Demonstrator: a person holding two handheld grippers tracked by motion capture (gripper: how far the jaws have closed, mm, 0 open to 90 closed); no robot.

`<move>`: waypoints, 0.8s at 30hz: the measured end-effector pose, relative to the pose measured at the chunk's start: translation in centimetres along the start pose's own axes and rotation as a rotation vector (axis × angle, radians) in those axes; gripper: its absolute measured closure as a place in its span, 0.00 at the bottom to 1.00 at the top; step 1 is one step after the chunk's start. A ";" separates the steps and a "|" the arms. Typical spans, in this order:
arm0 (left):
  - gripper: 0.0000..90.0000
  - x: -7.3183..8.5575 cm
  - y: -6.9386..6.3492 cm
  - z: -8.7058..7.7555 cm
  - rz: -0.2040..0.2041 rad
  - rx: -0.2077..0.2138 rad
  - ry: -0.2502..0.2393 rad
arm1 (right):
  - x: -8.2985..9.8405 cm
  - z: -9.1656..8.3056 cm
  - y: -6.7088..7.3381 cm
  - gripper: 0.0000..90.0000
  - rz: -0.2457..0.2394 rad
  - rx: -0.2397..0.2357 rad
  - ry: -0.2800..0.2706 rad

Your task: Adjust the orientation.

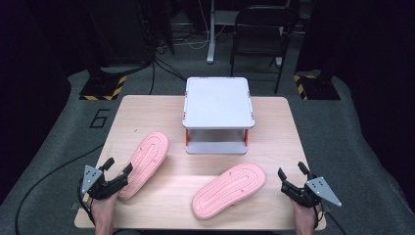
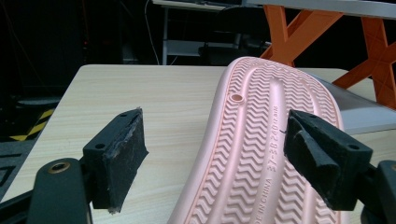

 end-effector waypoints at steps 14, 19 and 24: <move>0.23 -0.3 -1.1 0.2 0.001 0.047 0.008 | 0.0 -0.2 -0.4 0.22 0.063 -0.001 0.007; 0.24 -0.6 -2.8 -0.1 -0.015 0.102 0.021 | 0.1 0.0 0.0 0.22 0.046 -0.010 0.013; 0.24 -0.3 -4.8 -0.5 0.028 0.138 0.055 | 0.0 0.0 0.3 0.22 0.056 -0.023 0.009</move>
Point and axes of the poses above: each handheld gripper's, and its own axes: z roughly forward along the jaws, x roughly out of its underside, y roughly to its left, the point moved 7 cm from there along z, roughly forward along the jaws, and after that the axes turned 6 degrees about x, right-handed, at the moved point
